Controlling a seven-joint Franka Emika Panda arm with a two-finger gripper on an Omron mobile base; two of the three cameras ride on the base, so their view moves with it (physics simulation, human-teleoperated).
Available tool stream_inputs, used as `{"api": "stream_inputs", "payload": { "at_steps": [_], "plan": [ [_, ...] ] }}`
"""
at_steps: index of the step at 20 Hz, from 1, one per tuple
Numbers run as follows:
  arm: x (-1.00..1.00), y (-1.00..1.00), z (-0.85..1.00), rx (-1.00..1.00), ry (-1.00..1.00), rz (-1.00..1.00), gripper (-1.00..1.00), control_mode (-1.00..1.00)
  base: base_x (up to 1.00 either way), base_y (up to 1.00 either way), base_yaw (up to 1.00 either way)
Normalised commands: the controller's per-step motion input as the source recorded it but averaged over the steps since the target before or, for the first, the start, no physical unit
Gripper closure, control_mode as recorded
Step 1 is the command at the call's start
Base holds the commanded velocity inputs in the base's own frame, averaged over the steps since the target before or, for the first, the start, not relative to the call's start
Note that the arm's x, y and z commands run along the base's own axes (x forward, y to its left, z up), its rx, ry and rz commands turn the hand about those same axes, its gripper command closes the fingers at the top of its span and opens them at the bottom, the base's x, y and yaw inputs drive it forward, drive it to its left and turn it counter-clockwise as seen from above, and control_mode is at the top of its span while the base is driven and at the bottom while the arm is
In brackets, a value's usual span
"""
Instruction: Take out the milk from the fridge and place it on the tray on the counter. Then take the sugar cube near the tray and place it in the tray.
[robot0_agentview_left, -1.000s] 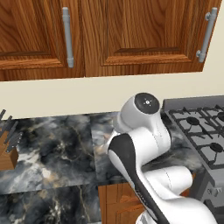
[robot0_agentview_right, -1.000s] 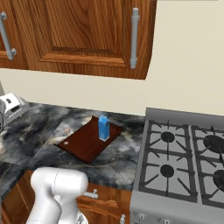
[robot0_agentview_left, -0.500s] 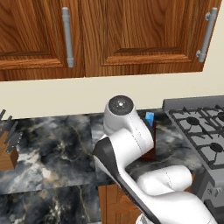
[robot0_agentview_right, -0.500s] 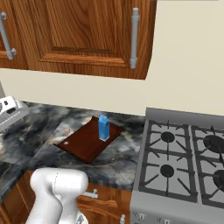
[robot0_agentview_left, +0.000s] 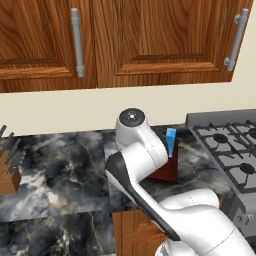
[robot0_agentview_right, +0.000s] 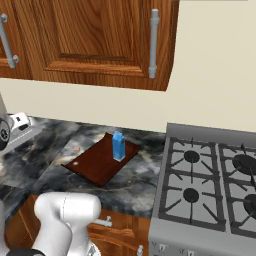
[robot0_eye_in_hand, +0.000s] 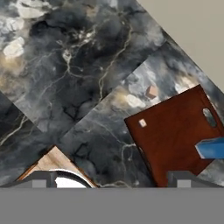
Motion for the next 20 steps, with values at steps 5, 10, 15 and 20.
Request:
{"api": "stream_inputs", "payload": {
  "at_steps": [5, 10, 15, 20],
  "plan": [
    [0.36, 0.0, -0.28, 0.0, 0.05, 0.0, -1.0, -1.0, 0.0, 0.0, 0.0],
    [0.28, 0.0, -0.26, 0.0, 0.06, 0.0, -1.0, -1.0, 0.0, 0.0, 0.0],
    [0.29, 0.0, -0.28, 0.0, 0.1, 0.0, -1.0, -1.0, 0.0, 0.0, 0.0],
    [0.43, 0.0, -0.22, 0.0, 0.11, 0.0, -1.0, -1.0, 0.0, 0.0, 0.0]
  ]
}}
